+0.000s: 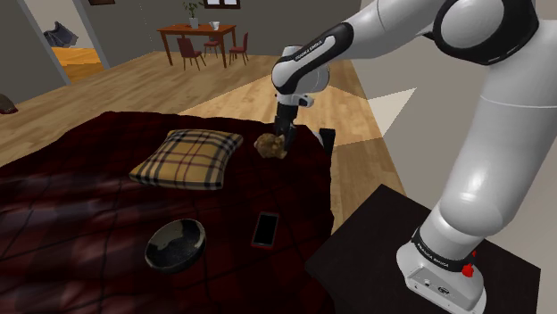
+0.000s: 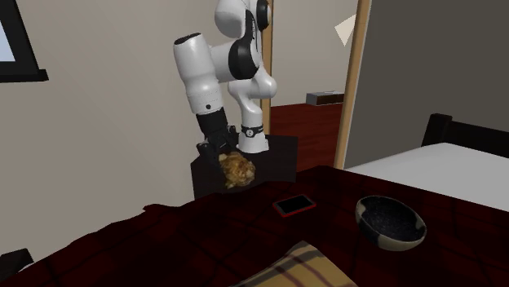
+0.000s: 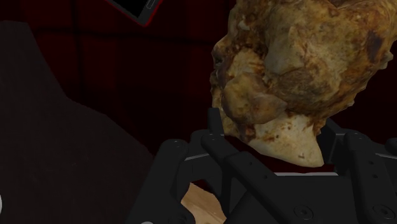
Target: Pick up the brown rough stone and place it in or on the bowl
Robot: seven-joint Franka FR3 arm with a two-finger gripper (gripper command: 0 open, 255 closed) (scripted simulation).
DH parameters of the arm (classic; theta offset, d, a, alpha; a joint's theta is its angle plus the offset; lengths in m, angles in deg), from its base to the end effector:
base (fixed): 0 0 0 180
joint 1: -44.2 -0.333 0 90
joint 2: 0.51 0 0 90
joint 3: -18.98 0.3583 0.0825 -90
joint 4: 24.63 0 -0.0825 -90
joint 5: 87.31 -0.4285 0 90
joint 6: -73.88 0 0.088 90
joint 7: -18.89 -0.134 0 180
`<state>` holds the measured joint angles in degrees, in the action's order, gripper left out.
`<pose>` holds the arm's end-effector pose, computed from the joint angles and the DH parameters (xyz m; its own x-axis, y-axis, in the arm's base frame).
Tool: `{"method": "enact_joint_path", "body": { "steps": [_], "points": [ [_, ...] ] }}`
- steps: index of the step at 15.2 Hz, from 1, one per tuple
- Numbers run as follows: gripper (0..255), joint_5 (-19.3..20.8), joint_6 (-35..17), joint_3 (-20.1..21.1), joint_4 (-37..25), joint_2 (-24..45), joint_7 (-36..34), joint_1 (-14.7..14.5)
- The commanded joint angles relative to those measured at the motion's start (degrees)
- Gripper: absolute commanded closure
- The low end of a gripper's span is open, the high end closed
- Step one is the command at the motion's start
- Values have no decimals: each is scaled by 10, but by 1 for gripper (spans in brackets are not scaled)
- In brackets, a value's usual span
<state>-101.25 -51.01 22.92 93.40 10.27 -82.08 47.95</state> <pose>0.6134 0.0157 0.3274 -0.3340 -0.9250 -0.1808 -0.9411 0.3165 0.1194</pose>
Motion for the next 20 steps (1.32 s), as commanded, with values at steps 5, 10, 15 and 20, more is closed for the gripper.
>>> {"method": "enact_joint_path", "body": {
  "steps": [5,10,15,20],
  "points": [
    [255,-1,-22,33,9,-4,-78,-48],
    [255,3,-36,60,1,4,-146,-88],
    [255,14,-46,84,-24,24,-216,-130],
    [255,32,-49,103,-66,56,-289,-175]
  ]
}}
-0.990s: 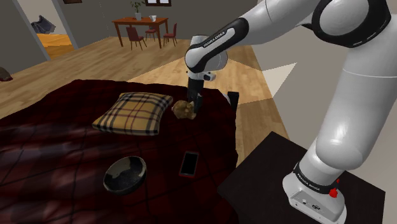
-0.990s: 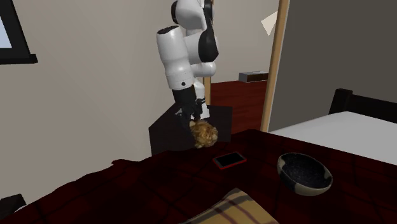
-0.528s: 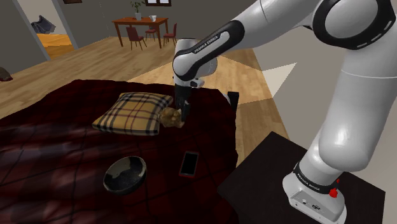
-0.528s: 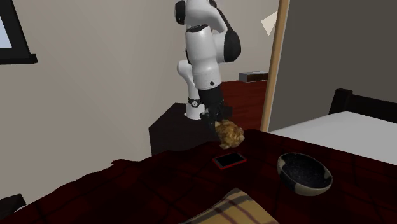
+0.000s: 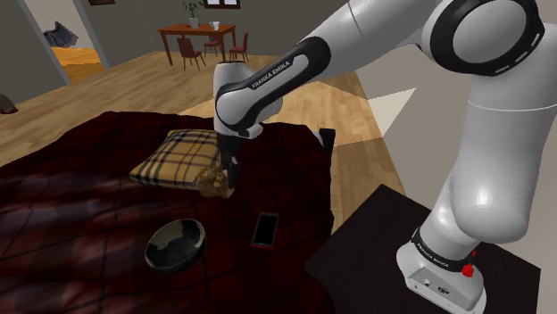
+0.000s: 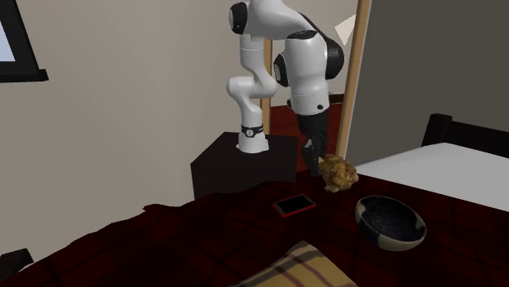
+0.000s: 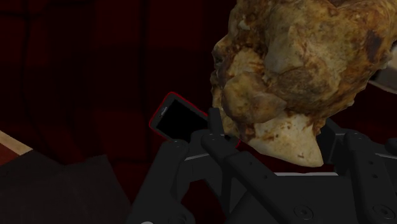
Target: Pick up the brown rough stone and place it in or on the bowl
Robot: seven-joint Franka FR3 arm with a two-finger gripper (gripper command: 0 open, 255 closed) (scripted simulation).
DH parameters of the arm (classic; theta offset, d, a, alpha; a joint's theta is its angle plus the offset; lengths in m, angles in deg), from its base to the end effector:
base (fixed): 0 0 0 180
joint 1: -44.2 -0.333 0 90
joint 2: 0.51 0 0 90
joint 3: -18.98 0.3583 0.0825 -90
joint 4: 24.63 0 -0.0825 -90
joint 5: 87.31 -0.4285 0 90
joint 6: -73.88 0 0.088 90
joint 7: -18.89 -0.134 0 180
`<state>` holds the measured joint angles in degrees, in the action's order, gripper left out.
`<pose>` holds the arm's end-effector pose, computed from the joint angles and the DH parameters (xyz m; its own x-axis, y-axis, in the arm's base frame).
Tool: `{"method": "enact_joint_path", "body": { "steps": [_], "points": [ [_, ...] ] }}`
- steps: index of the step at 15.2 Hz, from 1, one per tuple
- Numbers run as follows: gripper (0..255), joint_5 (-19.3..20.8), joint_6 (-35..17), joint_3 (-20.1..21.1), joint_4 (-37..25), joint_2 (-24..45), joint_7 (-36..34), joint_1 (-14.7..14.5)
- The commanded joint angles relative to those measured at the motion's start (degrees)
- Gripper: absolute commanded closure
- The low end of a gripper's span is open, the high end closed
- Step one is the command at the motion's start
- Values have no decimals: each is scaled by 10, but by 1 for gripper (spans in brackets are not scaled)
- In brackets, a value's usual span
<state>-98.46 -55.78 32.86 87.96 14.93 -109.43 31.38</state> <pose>0.5841 0.2979 0.3322 -0.3331 -0.9254 -0.1806 -0.9414 0.3156 0.1192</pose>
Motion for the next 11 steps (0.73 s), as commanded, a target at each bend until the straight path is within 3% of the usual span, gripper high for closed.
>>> {"method": "enact_joint_path", "body": {
  "steps": [1,11],
  "points": [
    [255,9,-1,6,-22,17,-29,-18],
    [255,61,23,22,-168,119,-168,-119]
  ]
}}
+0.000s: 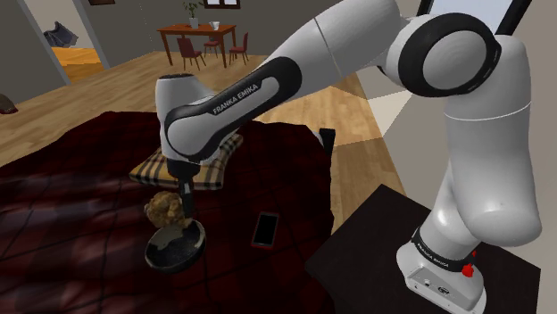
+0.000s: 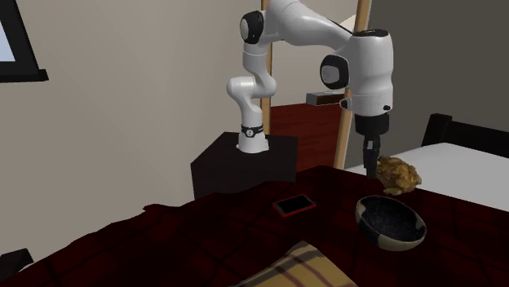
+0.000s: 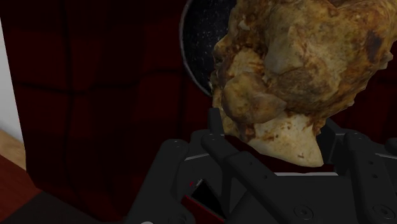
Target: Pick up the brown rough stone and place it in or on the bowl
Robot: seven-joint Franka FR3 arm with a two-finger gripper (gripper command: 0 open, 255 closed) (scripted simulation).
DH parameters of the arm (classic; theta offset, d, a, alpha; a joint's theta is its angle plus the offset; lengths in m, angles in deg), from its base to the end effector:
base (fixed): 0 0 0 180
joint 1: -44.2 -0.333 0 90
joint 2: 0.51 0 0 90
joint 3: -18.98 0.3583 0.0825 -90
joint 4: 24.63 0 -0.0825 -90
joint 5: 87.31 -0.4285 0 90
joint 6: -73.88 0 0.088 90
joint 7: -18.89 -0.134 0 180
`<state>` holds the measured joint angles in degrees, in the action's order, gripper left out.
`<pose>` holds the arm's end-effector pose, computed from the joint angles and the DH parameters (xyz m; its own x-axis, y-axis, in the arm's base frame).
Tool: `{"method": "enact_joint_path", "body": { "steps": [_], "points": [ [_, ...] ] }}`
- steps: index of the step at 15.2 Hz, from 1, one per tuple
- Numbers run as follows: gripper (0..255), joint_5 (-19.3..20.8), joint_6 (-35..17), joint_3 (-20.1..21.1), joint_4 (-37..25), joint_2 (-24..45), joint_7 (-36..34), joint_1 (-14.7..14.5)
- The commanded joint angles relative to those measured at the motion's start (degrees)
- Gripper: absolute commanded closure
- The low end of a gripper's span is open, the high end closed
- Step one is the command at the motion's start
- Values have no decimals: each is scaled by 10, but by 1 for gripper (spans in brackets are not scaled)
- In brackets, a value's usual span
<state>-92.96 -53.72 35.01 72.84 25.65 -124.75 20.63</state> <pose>0.5733 0.4548 0.3342 -0.3334 -0.9254 -0.1804 -0.9413 0.3157 0.1197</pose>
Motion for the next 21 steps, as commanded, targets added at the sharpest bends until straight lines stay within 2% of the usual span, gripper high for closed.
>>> {"method": "enact_joint_path", "body": {
  "steps": [1,15,21],
  "points": [
    [255,10,7,1,-33,22,-25,-20],
    [255,18,-78,-6,-7,82,-16,-26],
    [255,18,-78,-6,-7,82,-16,-26]
  ]
}}
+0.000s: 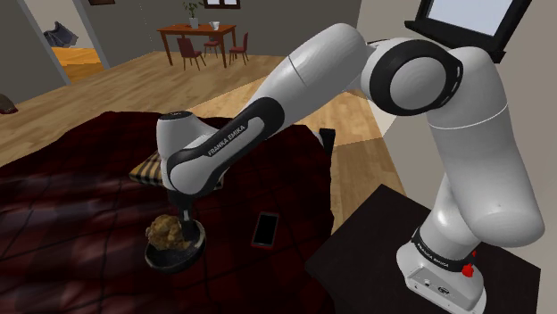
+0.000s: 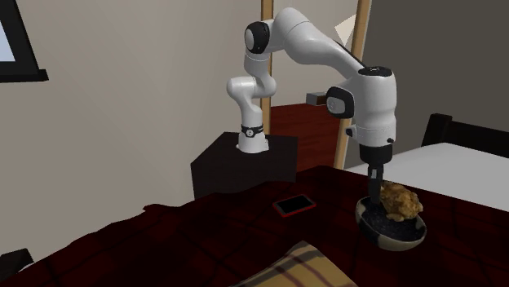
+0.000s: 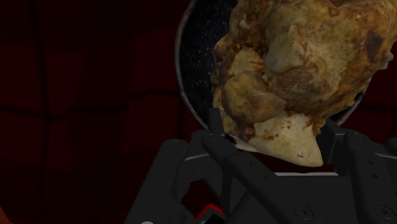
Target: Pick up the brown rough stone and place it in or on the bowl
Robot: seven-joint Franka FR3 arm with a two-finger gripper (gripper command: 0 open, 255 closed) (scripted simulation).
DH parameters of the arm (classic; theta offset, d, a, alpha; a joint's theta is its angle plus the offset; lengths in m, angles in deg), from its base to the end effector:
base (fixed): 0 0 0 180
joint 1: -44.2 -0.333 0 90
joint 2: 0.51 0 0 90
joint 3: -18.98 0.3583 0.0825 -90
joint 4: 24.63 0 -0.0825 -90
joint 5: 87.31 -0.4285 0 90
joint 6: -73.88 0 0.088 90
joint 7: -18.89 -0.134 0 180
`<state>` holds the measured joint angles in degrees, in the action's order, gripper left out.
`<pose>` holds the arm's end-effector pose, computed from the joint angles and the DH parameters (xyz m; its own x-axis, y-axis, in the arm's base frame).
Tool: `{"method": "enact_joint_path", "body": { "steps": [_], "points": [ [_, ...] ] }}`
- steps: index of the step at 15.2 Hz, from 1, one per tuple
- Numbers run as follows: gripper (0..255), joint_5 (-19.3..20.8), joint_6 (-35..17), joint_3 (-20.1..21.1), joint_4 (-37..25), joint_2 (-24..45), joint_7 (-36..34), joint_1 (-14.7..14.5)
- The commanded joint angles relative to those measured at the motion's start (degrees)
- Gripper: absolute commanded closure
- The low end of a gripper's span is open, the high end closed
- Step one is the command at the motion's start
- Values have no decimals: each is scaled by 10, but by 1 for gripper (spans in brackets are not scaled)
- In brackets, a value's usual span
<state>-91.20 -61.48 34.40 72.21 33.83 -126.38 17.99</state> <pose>0.5702 0.4816 0.2490 -0.3349 -0.9248 -0.1804 -0.9408 0.3174 0.1193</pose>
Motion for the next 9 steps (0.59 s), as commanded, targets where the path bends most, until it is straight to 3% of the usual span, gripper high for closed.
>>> {"method": "enact_joint_path", "body": {
  "steps": [1,2,3,9],
  "points": [
    [255,0,0,0,0,0,0,0],
    [255,0,0,0,0,0,0,0],
    [0,0,0,0,-1,0,0,0],
    [0,-2,12,1,0,-13,1,4]
  ]
}}
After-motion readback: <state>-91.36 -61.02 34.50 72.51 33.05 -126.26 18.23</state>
